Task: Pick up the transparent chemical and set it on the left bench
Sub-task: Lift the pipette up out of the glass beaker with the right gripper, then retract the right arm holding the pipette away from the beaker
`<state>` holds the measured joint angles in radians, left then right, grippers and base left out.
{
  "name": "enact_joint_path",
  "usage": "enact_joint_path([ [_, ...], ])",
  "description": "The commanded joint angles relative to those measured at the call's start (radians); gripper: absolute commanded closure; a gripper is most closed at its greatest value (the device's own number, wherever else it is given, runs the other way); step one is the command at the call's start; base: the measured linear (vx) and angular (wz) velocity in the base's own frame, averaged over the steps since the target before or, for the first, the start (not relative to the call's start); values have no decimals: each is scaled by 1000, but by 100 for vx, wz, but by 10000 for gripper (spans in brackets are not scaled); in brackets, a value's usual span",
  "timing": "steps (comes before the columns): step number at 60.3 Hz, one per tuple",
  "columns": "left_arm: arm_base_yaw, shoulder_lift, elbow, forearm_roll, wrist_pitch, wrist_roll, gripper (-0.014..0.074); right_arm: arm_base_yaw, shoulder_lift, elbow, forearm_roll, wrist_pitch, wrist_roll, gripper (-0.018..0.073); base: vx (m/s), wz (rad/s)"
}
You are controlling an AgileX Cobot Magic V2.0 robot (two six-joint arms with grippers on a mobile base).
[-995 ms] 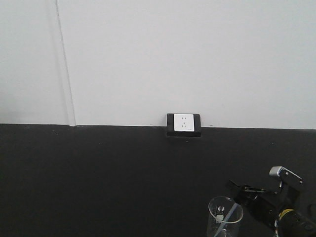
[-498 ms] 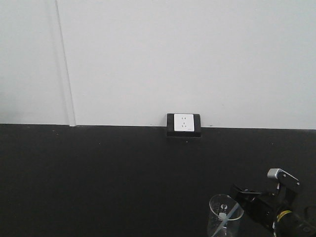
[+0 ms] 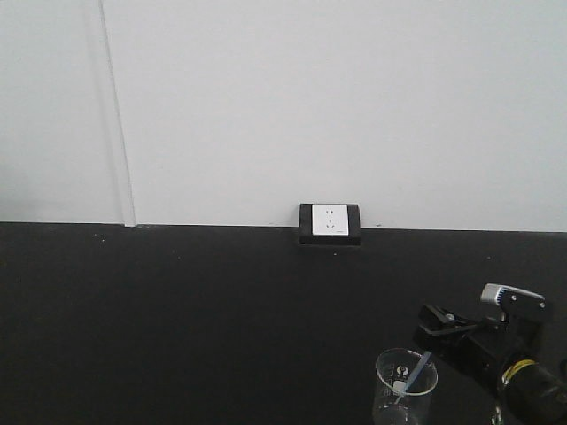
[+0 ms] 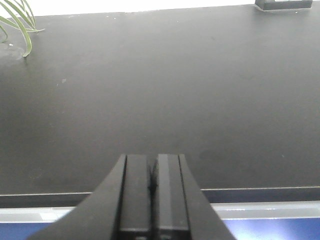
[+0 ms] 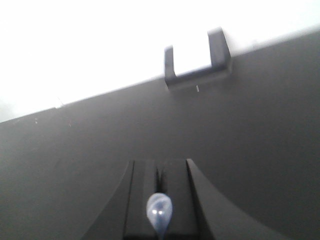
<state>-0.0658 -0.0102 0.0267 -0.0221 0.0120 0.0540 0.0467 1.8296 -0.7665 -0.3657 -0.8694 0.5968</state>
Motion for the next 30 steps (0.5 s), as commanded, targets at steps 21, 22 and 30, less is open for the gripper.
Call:
enact_joint_path([
  [21, -2, -19, 16, -1, -78, -8, 600, -1, -477, -25, -180, 431, -47, 560, 0, 0],
  [22, -2, -19, 16, -1, -78, -8, 600, -1, -497, -25, -183, 459, -47, 560, 0, 0],
  [30, -2, -19, 16, -1, -78, -8, 600, 0, -672, -21, -205, 706, -47, 560, 0, 0],
])
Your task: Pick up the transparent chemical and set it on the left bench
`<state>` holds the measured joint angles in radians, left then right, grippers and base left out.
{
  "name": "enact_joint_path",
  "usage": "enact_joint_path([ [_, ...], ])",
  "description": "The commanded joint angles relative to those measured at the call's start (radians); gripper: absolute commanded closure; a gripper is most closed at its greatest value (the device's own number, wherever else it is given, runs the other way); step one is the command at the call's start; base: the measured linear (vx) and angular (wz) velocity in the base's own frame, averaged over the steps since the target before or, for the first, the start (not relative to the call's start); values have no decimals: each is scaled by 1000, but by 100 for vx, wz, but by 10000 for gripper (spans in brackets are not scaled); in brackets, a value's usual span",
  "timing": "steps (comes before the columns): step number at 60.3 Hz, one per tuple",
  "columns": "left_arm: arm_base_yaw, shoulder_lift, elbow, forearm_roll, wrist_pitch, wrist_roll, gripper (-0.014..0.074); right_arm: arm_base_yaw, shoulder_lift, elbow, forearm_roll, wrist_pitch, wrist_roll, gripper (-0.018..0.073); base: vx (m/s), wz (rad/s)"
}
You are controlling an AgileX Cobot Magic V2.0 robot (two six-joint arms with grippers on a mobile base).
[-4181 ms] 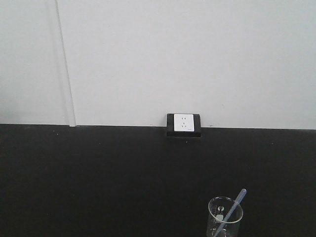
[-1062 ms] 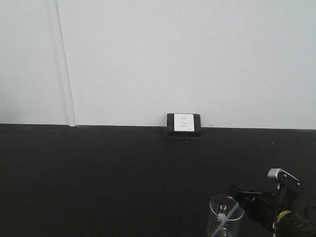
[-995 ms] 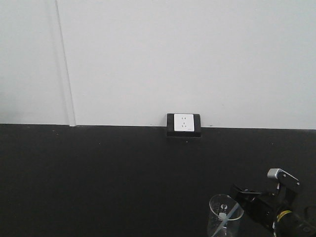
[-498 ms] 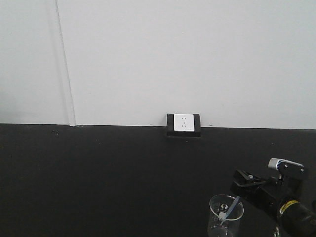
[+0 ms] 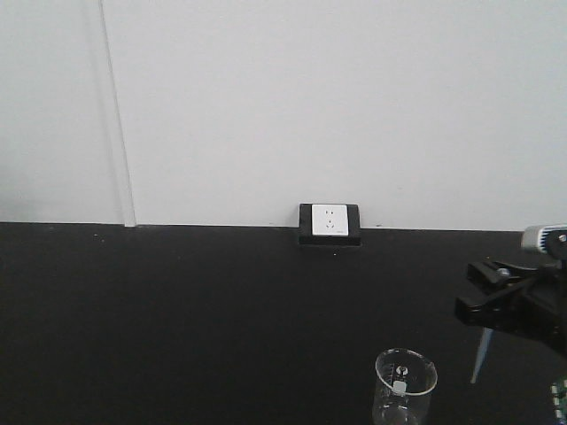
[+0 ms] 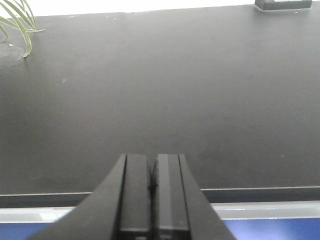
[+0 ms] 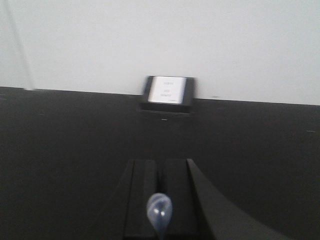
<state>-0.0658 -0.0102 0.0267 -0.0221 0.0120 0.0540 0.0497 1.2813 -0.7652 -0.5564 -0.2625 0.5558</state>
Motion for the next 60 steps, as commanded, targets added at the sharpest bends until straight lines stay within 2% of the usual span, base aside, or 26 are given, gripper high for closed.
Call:
enact_joint_path([
  [1, -2, -19, 16, -1, -78, -8, 600, -2, -152, -23, -19, 141, -6, 560, 0, 0],
  [9, -2, -19, 16, -1, -78, -8, 600, 26, -303, -23, -52, 345, -10, 560, 0, 0],
  [18, -2, -19, 16, -1, -78, -8, 600, 83, -460, -16, -51, 475, -17, 560, 0, 0],
  [31, -2, -19, 16, -1, -78, -8, 600, 160, -696, 145, -47, 452, -25, 560, 0, 0],
  [43, -2, -19, 16, -1, -78, -8, 600, 157, -868, 225, -14, 457, -25, 560, 0, 0],
  [60, -2, -19, 16, -1, -78, -8, 600, 157, -925, 245, -16, 477, -24, 559, 0, 0],
])
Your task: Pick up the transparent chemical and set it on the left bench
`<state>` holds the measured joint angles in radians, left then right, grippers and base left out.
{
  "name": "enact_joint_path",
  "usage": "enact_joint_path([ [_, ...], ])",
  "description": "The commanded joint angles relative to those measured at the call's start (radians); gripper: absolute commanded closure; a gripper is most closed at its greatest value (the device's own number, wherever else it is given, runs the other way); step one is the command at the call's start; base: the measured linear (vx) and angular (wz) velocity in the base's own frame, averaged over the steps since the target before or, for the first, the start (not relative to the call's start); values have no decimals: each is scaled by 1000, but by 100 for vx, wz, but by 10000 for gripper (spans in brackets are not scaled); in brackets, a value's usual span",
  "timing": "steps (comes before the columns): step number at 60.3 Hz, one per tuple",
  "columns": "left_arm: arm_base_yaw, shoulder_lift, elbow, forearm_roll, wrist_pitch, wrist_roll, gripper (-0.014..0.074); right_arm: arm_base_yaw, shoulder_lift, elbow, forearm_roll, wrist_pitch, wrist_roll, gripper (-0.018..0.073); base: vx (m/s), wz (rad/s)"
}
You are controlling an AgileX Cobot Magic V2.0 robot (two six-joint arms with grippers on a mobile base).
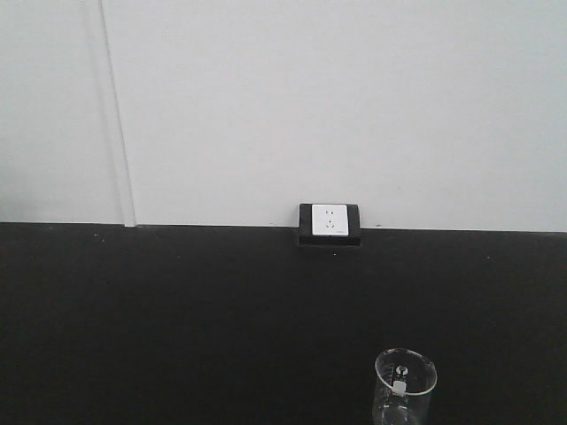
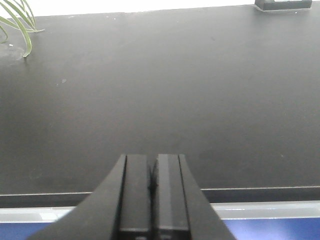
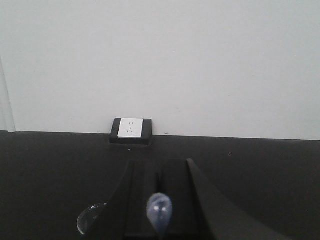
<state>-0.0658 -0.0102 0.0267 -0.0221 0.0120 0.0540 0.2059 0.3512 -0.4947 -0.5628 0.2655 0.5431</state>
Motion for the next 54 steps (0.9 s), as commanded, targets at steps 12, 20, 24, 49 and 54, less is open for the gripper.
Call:
enact_joint_path([
  [12, -2, -19, 16, -1, -78, -8, 600, 1, 6, -25, -15, -17, -11, 559, 0, 0],
  [20, -2, -19, 16, -1, -78, -8, 600, 1, 6, -25, -15, -17, -11, 559, 0, 0],
  [24, -2, -19, 16, -1, -78, -8, 600, 1, 6, -25, -15, -17, -11, 559, 0, 0],
  [49, -2, -19, 16, -1, -78, -8, 600, 1, 6, -25, -15, -17, -12, 559, 0, 0],
  [54, -2, -19, 16, -1, -78, -8, 600, 1, 6, -25, -15, -17, -12, 559, 0, 0],
])
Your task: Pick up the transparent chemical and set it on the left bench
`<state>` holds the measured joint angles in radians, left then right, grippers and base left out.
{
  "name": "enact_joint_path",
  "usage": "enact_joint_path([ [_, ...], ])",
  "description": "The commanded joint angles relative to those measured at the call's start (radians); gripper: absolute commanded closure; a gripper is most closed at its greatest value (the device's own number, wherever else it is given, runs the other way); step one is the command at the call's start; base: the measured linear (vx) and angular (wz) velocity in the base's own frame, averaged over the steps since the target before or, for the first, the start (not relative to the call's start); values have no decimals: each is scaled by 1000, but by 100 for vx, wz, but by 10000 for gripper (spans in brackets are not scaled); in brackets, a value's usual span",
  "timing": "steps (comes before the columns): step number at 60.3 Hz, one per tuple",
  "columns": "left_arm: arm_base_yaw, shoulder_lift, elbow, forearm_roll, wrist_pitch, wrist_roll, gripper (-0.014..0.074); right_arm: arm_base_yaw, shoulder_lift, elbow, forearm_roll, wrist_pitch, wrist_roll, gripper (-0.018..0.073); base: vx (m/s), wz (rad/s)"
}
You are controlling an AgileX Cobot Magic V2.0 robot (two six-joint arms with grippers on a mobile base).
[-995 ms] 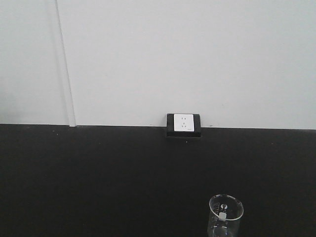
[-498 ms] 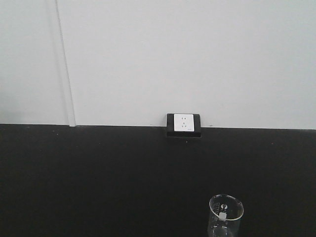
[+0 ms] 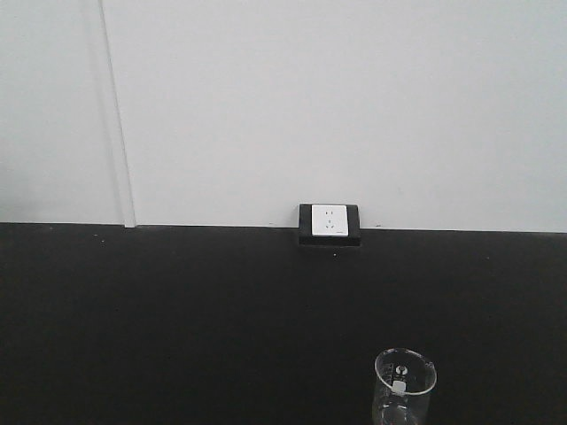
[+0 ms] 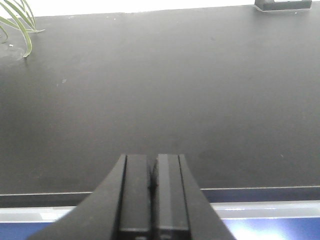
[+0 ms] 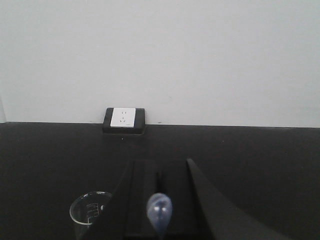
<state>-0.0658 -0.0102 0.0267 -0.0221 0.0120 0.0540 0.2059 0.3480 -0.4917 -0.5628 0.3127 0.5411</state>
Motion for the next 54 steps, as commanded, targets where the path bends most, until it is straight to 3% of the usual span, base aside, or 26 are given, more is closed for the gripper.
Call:
enact_joint_path([
  [1, -2, -19, 16, -1, -78, -8, 600, 1, 9, -29, -15, -65, -10, 559, 0, 0],
  [54, -2, -19, 16, -1, -78, -8, 600, 1, 9, -29, -15, -62, -10, 559, -11, -4],
])
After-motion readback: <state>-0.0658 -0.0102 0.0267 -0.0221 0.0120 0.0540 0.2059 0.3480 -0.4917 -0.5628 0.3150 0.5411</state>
